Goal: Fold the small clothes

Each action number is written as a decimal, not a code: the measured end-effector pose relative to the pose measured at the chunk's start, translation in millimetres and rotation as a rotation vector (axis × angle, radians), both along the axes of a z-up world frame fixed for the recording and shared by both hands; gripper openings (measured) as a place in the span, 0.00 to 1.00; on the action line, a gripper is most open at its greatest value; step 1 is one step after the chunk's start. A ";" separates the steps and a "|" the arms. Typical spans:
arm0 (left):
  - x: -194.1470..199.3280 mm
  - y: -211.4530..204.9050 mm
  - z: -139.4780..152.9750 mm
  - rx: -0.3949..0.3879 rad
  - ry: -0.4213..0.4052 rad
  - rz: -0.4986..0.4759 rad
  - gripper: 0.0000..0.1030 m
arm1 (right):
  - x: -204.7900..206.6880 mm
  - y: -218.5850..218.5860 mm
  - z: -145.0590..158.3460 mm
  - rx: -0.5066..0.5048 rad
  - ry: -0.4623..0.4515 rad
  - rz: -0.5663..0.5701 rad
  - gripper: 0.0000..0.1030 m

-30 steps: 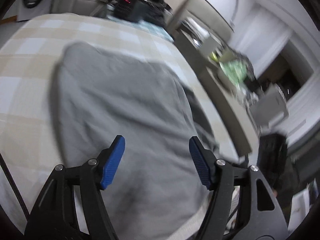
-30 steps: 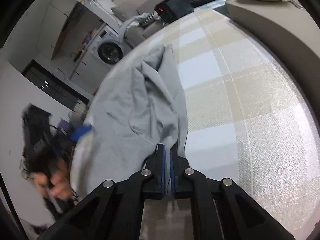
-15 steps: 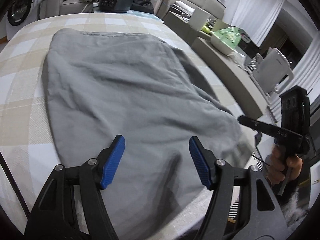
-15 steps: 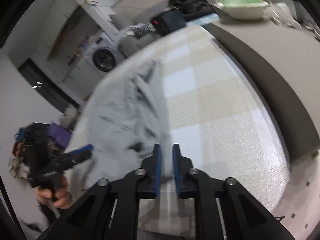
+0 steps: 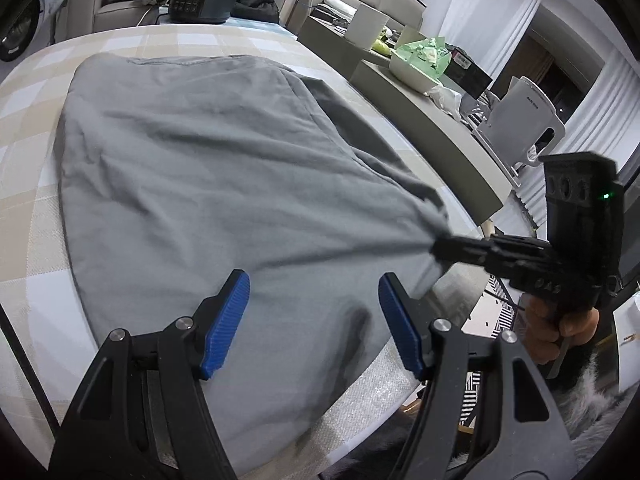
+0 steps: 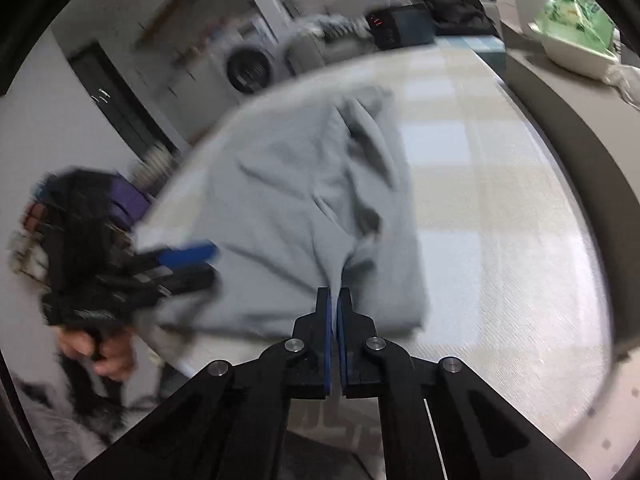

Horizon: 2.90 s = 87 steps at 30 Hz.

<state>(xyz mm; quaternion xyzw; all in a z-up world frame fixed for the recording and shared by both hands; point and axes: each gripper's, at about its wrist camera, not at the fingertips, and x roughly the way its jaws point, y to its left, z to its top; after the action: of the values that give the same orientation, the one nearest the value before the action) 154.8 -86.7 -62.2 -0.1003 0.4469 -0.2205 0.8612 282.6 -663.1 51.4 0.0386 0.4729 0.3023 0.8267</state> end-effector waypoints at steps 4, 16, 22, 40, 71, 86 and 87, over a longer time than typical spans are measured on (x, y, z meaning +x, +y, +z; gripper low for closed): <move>-2.6 2.1 0.1 0.004 -0.001 -0.005 0.62 | -1.6 -4.0 -9.2 -0.018 0.039 -0.012 0.03; -3.9 6.4 -0.9 0.005 0.000 -0.003 0.63 | 23.3 -24.9 -12.0 0.166 0.079 -0.156 0.06; -2.8 10.2 -2.1 -0.011 0.005 -0.009 0.63 | 15.3 -25.0 1.2 0.105 0.066 -0.139 0.02; -2.8 11.1 -2.9 -0.011 0.005 -0.016 0.65 | 117.6 19.5 28.3 0.123 -0.056 -0.156 0.42; -1.0 22.1 -11.5 -0.089 0.012 -0.050 0.68 | 194.7 76.6 37.3 0.046 -0.049 0.031 0.50; -2.9 21.5 -0.4 -0.131 0.010 -0.045 0.68 | 225.8 106.1 45.2 0.074 -0.057 0.016 0.05; -1.8 24.0 0.6 -0.138 0.008 -0.041 0.68 | 231.9 104.5 42.7 0.025 -0.070 -0.007 0.05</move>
<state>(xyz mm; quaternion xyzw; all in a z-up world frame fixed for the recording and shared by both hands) 153.0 -62.7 -61.6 -0.1512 0.4361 -0.2682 0.8456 514.5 -558.6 94.1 0.0399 0.4399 0.3063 0.8433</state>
